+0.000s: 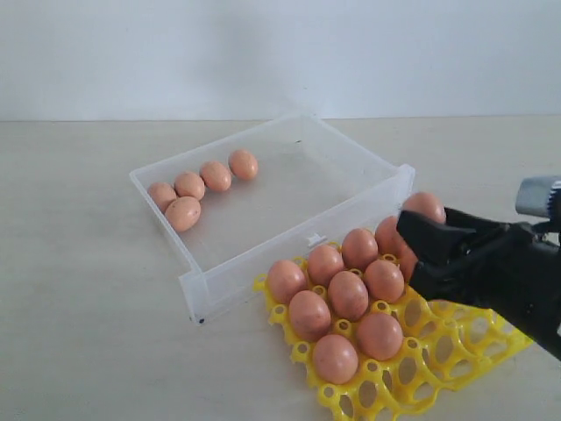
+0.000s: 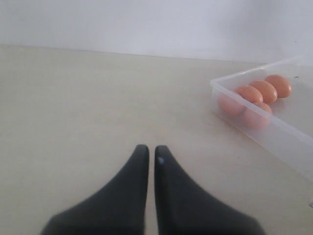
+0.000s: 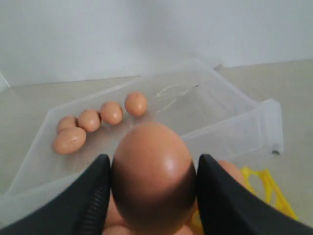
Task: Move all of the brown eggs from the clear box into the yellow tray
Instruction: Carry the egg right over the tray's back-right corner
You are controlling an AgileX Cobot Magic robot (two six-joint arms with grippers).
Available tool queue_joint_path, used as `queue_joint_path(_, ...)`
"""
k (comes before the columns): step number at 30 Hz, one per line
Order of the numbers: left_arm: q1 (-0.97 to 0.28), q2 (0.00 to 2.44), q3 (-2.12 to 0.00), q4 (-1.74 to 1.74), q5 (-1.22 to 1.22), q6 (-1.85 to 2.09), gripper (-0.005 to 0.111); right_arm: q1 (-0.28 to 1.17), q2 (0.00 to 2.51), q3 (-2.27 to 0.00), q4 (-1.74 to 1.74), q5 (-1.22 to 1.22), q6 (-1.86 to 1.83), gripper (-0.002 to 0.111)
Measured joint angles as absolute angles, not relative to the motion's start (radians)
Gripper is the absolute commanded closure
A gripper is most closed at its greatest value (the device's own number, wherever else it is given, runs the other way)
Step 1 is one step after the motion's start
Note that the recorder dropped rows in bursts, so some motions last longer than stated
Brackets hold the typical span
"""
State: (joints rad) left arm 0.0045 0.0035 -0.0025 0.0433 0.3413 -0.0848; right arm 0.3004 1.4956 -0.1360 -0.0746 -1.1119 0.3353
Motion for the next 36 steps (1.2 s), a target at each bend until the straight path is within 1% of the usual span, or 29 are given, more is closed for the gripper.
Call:
queue_joint_path(4,0.005,0.003,-0.003,0.043,0.341,-0.085,0.103,0.300,1.496,-0.110,-0.217,-1.144,0.508,0.108)
queue_joint_path(7,0.005,0.003,-0.003,0.043,0.341,-0.085,0.103,0.296,1.496,-0.138,-0.371,-1.195,0.655,0.108)
queue_joint_path(8,0.005,0.003,-0.003,0.043,0.341,-0.085,0.103,0.273,1.496,-0.157,-0.413,-1.197,0.690,0.108)
queue_joint_path(10,0.005,0.003,-0.003,0.043,0.341,-0.085,0.103,0.173,1.496,-0.220,-0.501,-1.197,0.784,0.108)
queue_joint_path(13,0.005,0.003,-0.003,0.043,0.341,-0.085,0.103,-0.084,1.497,-0.425,-0.736,-1.170,0.982,0.108)
queue_joint_path(16,0.005,0.003,-0.003,0.043,0.341,-0.085,0.103,-0.244,1.499,-0.599,-1.036,-1.114,1.157,0.108)
queue_joint_path(18,0.005,0.003,-0.003,0.043,0.341,-0.085,0.103,-0.315,1.505,-0.713,-1.273,-1.151,1.277,0.108)
queue_joint_path(21,0.005,0.003,-0.003,0.043,0.341,-0.085,0.103,-0.348,1.508,-0.818,-1.566,-1.192,1.421,0.108)
queue_joint_path(24,0.005,0.003,-0.003,0.043,0.341,-0.085,0.103,-0.346,1.512,-0.815,-1.693,-1.205,1.435,0.108)
queue_joint_path(29,0.005,0.003,-0.003,0.043,0.341,-0.085,0.103,-0.338,1.511,-0.723,-1.741,-1.195,1.243,0.108)
queue_joint_path(36,0.005,0.003,-0.003,0.043,0.341,-0.085,0.103,-0.336,1.511,-0.614,-1.750,-1.045,0.956,0.108)
